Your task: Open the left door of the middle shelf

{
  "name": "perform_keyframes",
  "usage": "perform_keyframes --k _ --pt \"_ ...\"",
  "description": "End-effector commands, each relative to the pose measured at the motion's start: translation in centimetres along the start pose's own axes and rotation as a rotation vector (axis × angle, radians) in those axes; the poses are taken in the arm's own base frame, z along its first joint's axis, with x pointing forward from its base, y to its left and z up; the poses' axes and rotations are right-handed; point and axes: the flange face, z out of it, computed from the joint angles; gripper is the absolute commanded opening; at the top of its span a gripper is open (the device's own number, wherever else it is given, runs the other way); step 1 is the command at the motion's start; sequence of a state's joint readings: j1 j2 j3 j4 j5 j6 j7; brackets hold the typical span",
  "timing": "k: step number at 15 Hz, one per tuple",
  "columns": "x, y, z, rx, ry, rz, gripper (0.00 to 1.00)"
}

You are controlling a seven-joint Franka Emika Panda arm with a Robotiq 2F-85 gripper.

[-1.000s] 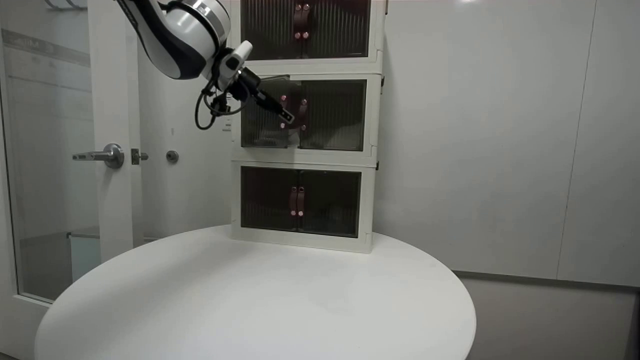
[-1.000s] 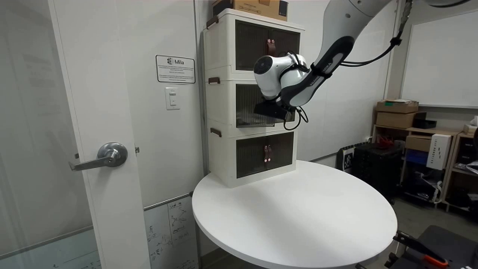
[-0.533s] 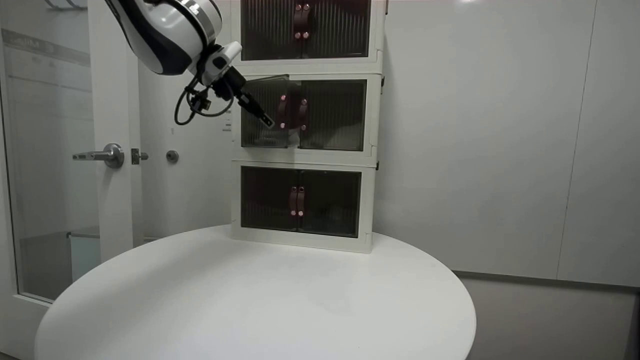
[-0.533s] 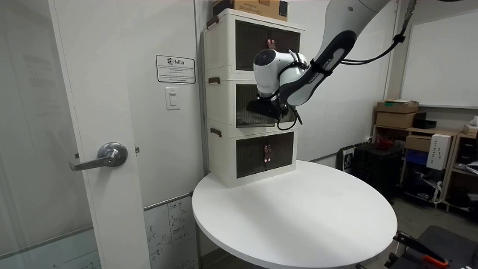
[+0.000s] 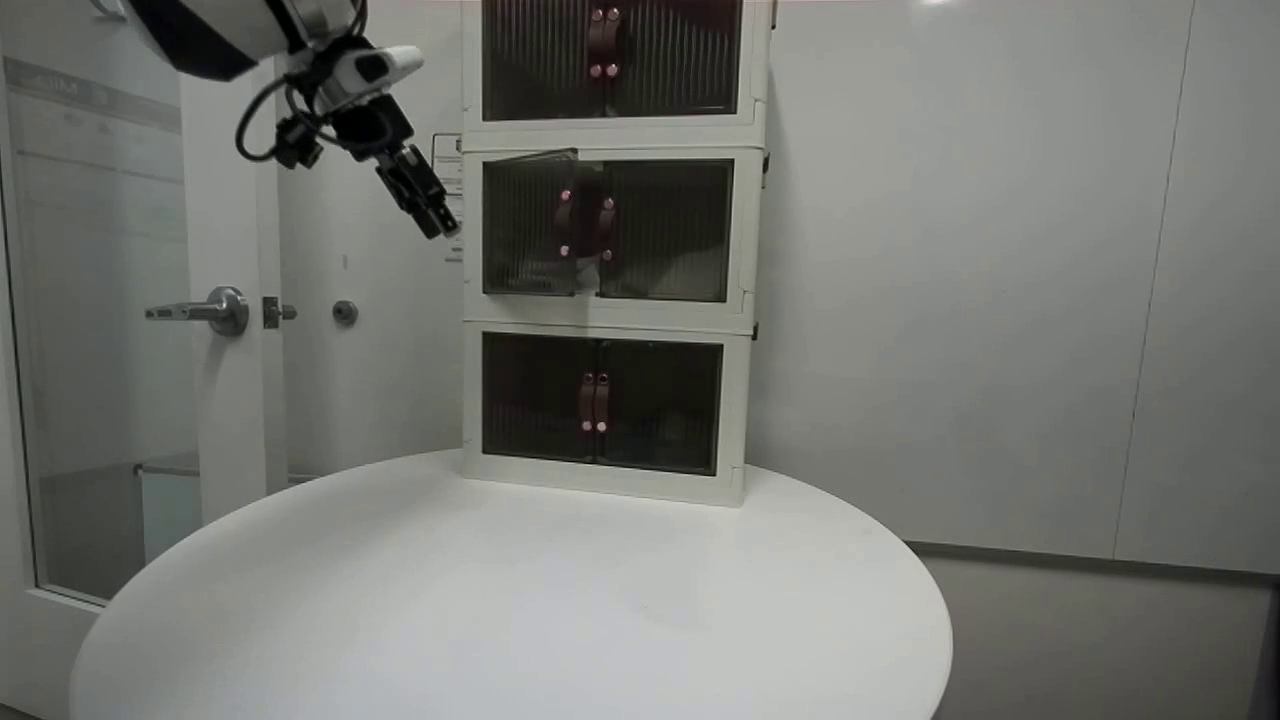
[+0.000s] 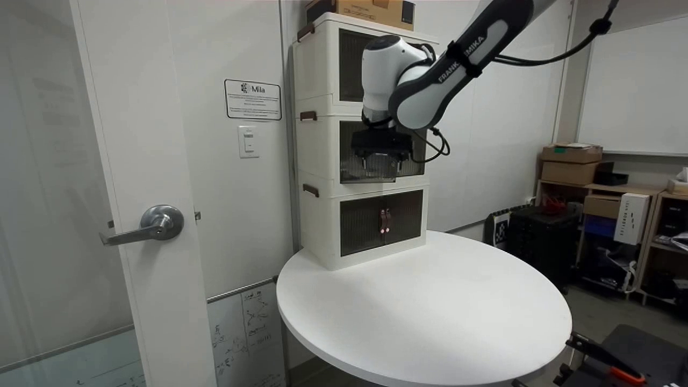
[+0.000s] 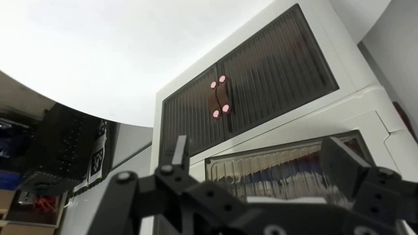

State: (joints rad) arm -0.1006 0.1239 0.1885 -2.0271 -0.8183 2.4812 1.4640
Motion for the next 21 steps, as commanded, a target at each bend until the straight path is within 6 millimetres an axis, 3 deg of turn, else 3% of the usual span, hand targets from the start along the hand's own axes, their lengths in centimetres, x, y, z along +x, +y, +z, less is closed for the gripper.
perform_keyframes --k 1,3,6,9,11,12,14,21 --pt "1.7 1.6 -6.7 -0.104 -0.013 -0.170 1.00" --pt "4.3 2.5 -10.0 -0.176 -0.009 -0.255 1.00" --pt "9.3 4.3 -13.3 -0.289 0.002 -0.394 1.00" --pt "12.9 5.1 -14.2 -0.309 -0.034 -0.544 1.00" --pt "15.2 5.0 -14.2 -0.180 -0.084 -0.584 1.00" --pt "13.1 5.7 -14.5 -0.249 -0.046 -0.531 1.00" --pt "14.6 5.8 -14.4 -0.213 -0.072 -0.561 1.00" --pt "15.1 5.3 -13.6 -0.182 -0.100 -0.647 1.00"
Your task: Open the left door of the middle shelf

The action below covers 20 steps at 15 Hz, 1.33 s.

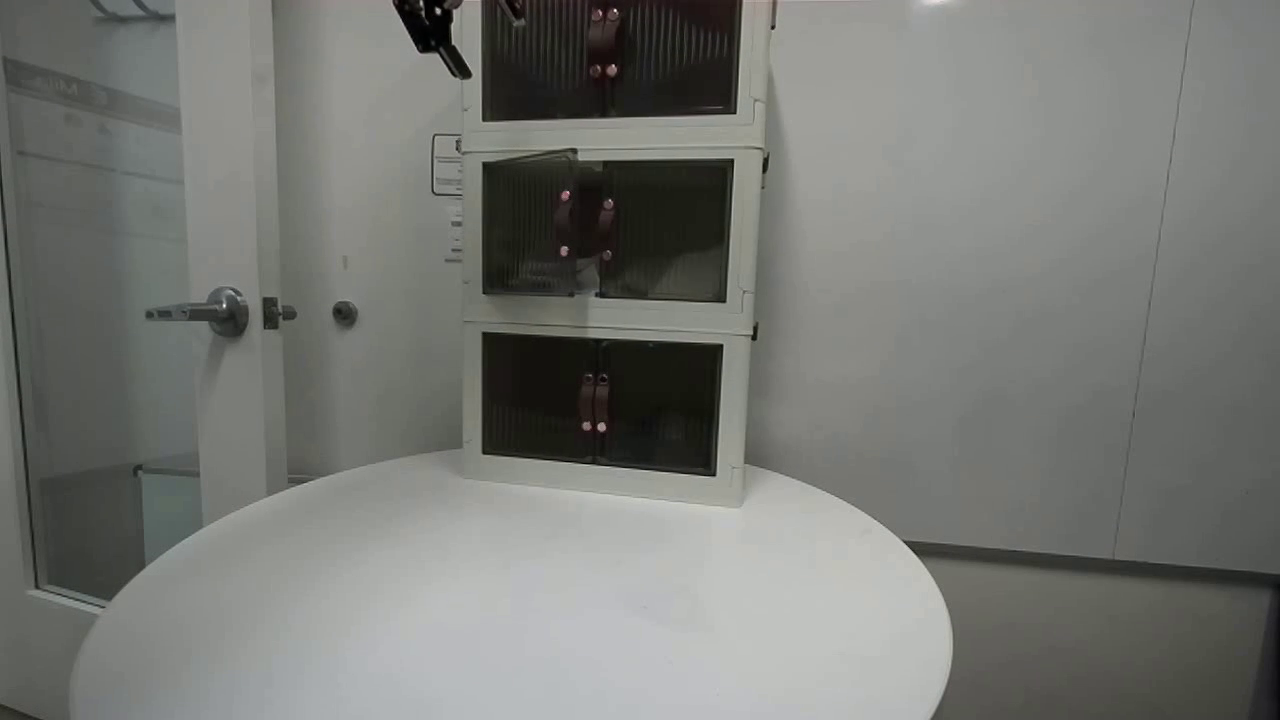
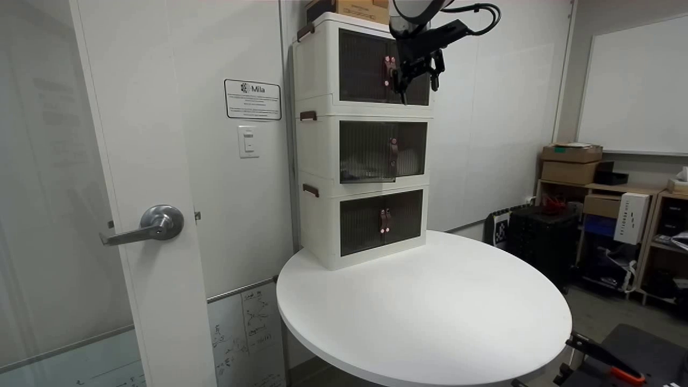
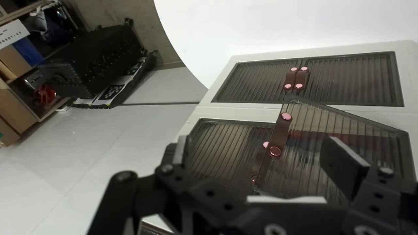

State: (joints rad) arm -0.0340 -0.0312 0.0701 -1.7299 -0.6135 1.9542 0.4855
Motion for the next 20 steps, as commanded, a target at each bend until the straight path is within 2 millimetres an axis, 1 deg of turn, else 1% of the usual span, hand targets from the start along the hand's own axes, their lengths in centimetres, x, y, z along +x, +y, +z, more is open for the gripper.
perform_keyframes --k 1,2,4,7,10,12,14,16,20 --pt "0.9 0.9 0.3 0.043 0.004 -0.109 1.00" --pt "1.1 1.3 0.4 0.060 0.007 -0.150 1.00" --pt "1.9 2.6 0.6 0.109 0.025 -0.249 1.00" --pt "3.3 3.7 1.1 0.195 0.043 -0.378 1.00" --pt "5.0 4.5 2.3 0.276 0.026 -0.520 1.00" --pt "6.2 5.2 3.8 0.279 -0.012 -0.616 1.00" --pt "7.4 5.3 5.3 0.245 -0.054 -0.690 1.00" --pt "8.4 4.9 6.2 0.223 -0.082 -0.735 1.00" --pt "10.3 2.7 6.9 0.188 -0.049 -0.809 1.00"
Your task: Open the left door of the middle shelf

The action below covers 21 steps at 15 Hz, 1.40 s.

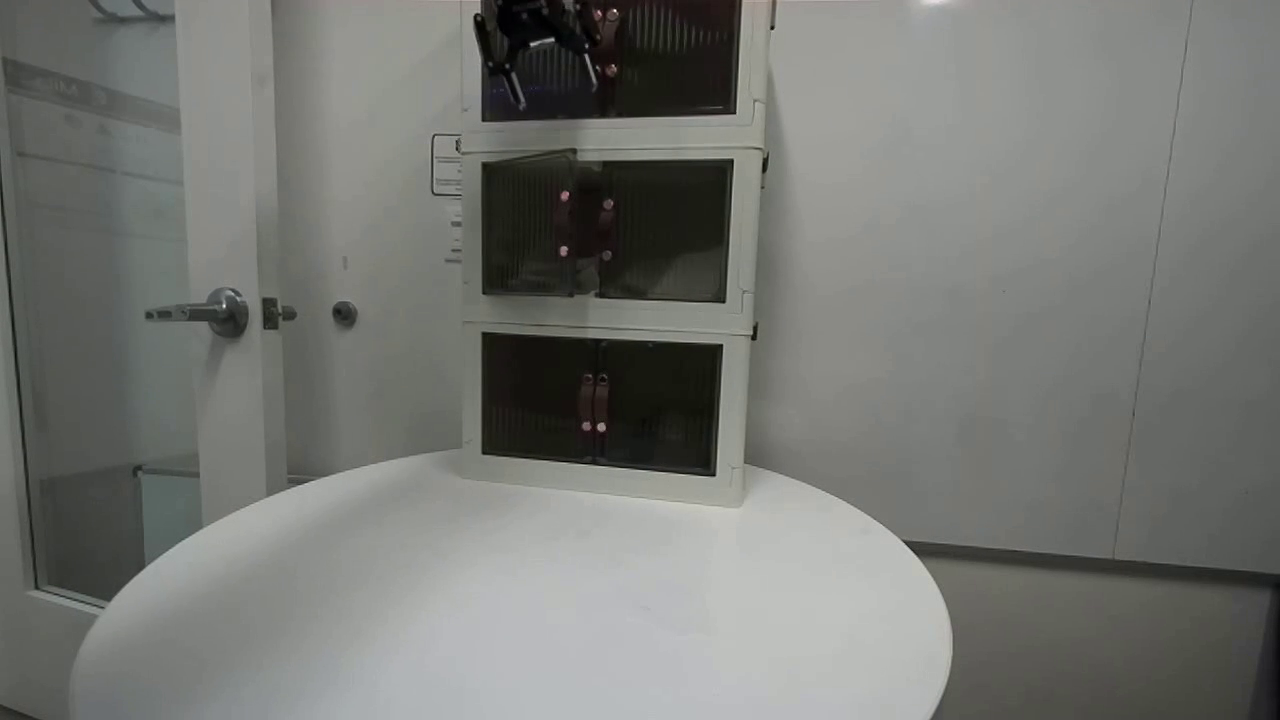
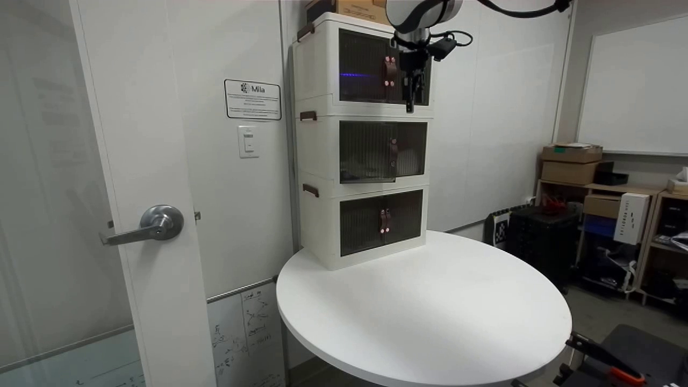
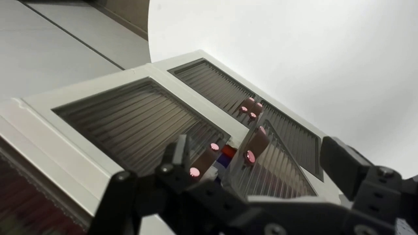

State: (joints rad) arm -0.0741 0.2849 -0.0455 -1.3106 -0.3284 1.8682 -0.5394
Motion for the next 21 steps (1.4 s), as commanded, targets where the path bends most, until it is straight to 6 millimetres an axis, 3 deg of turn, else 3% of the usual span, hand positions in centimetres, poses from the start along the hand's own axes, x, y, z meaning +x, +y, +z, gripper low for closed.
perform_keyframes --k 1,10,16,20,21 --pt "2.9 0.4 0.0 -0.036 0.007 -0.067 1.00" --pt "7.2 -1.2 2.5 -0.035 0.057 -0.123 1.00" --pt "8.2 -1.0 4.2 -0.041 0.079 -0.133 1.00" --pt "8.8 -2.1 5.7 -0.006 0.052 -0.154 1.00" --pt "8.2 -1.5 6.7 0.002 0.044 -0.162 1.00"
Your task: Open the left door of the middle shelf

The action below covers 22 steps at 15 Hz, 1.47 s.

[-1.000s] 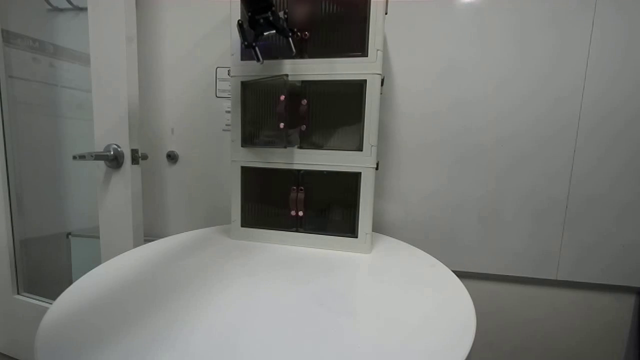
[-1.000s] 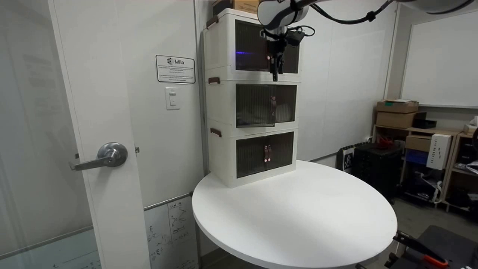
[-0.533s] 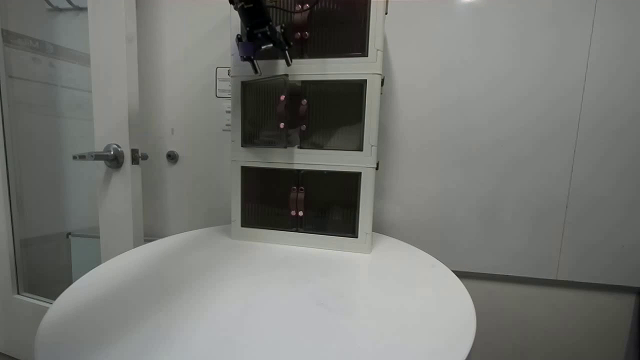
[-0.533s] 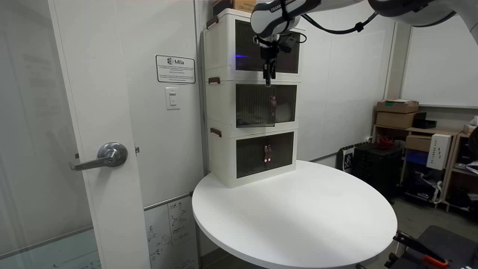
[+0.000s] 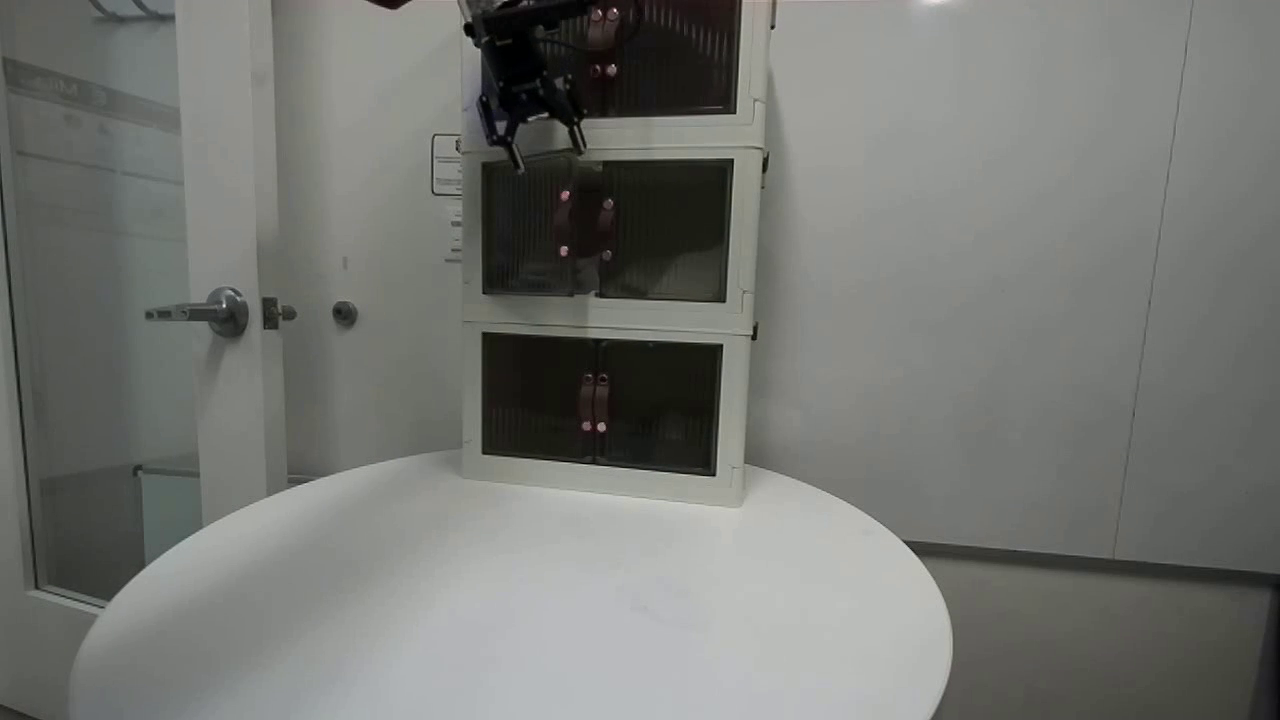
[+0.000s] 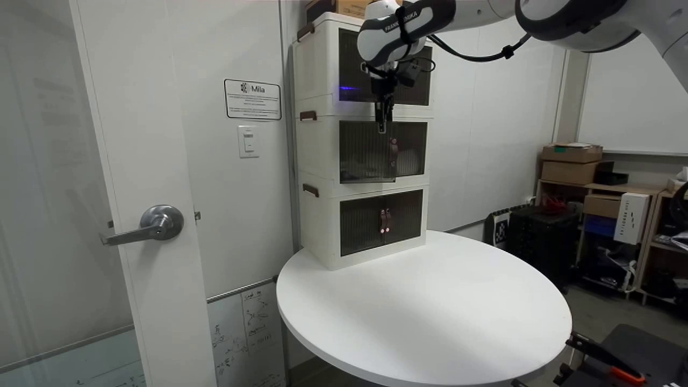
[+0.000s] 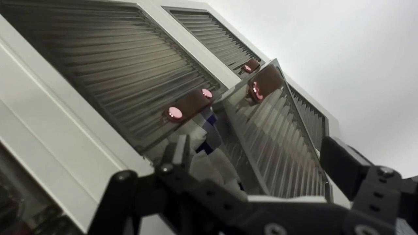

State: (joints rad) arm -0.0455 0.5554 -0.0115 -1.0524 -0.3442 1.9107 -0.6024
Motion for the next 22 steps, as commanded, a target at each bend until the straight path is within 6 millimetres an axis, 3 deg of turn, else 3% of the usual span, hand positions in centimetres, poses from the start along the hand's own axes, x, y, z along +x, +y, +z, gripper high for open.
perform_keyframes --k 1,5,9,15,20,22 --pt "-0.2 0.5 1.4 0.030 -0.007 -0.040 1.00" --pt "-0.5 0.1 1.5 0.063 -0.013 0.003 1.00" --pt "-0.8 -0.2 0.0 0.085 0.016 0.042 1.00" --pt "0.9 -3.8 -3.7 0.116 0.045 0.018 1.00" --pt "2.4 -6.7 -4.7 0.141 0.041 -0.018 1.00" --pt "2.2 -6.9 -5.4 0.150 0.048 -0.018 1.00"
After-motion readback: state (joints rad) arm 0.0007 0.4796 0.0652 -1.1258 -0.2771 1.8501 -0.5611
